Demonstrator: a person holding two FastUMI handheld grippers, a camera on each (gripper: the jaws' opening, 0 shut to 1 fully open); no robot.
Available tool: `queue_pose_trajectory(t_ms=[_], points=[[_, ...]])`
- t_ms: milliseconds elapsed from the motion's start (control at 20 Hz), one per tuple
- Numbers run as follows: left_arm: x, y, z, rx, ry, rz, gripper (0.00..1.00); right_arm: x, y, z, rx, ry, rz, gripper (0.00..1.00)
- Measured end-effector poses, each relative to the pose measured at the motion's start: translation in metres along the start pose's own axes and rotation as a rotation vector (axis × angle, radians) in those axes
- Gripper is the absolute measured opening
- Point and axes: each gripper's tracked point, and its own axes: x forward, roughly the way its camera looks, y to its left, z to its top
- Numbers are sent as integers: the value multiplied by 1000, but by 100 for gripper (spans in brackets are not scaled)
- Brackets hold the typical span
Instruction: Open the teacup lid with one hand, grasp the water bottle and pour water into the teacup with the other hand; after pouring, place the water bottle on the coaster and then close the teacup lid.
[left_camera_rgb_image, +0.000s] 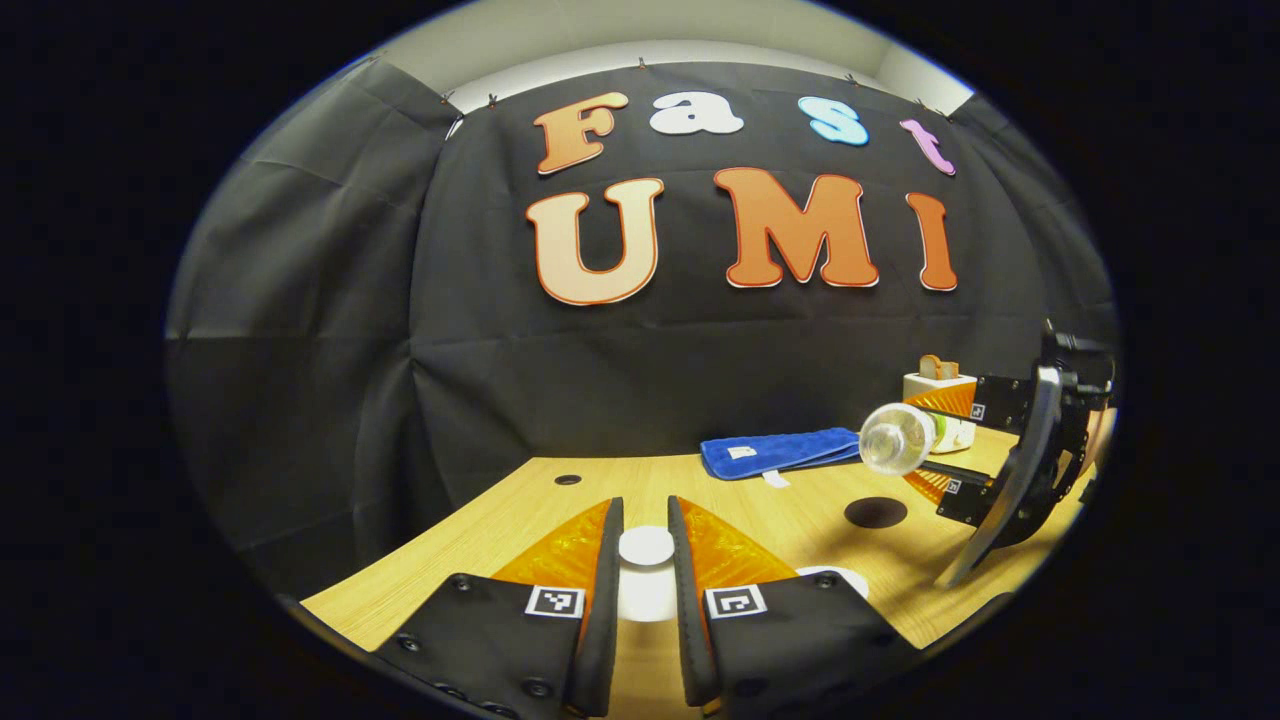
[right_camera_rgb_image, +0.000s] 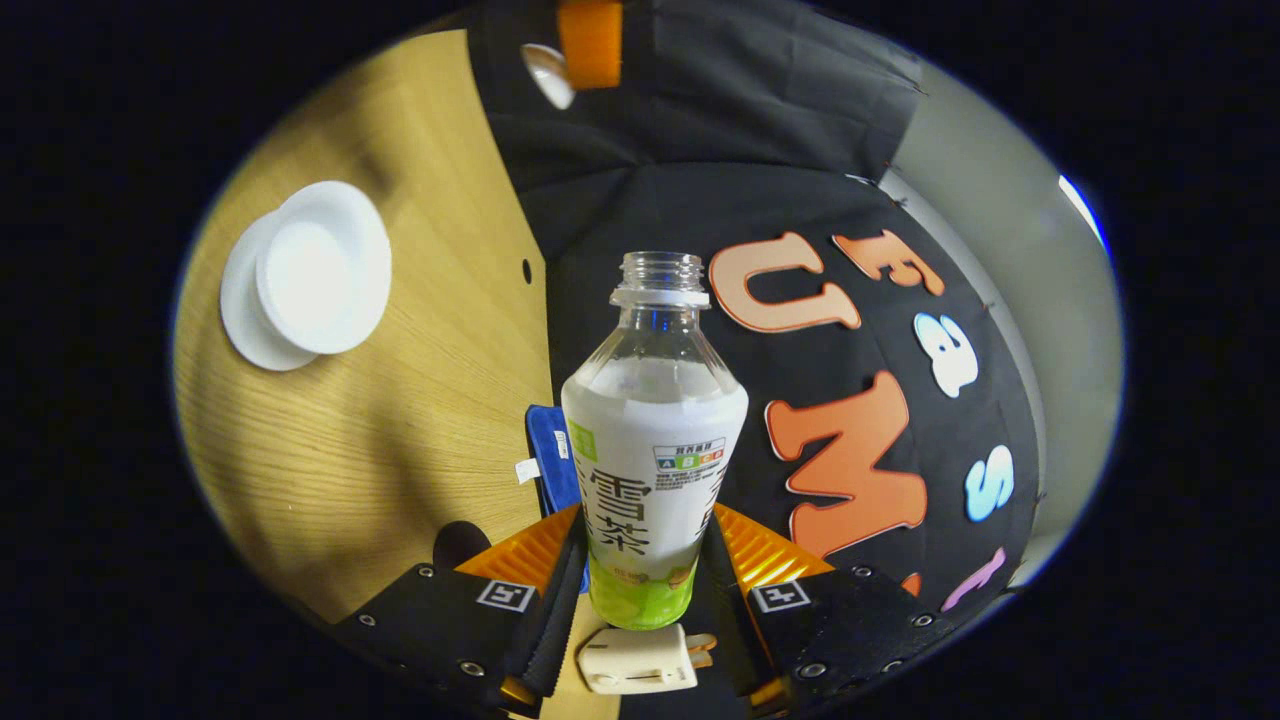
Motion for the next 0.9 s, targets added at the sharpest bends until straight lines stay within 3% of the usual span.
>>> queue_pose_trajectory(t_ms=[300, 450, 800, 900], points=[[6, -42, 16, 0, -33, -40, 30, 25, -18, -32, 446, 72, 22, 64], [7, -60, 18, -7, -38, -51, 27, 31, -15, -43, 601, 107, 38, 64], [6, -83, 11, -23, -23, -76, 30, 49, 15, -61, 993, 181, 169, 65], [6, -87, 8, -23, -15, -80, 27, 53, 26, -64, 1098, 197, 209, 64]])
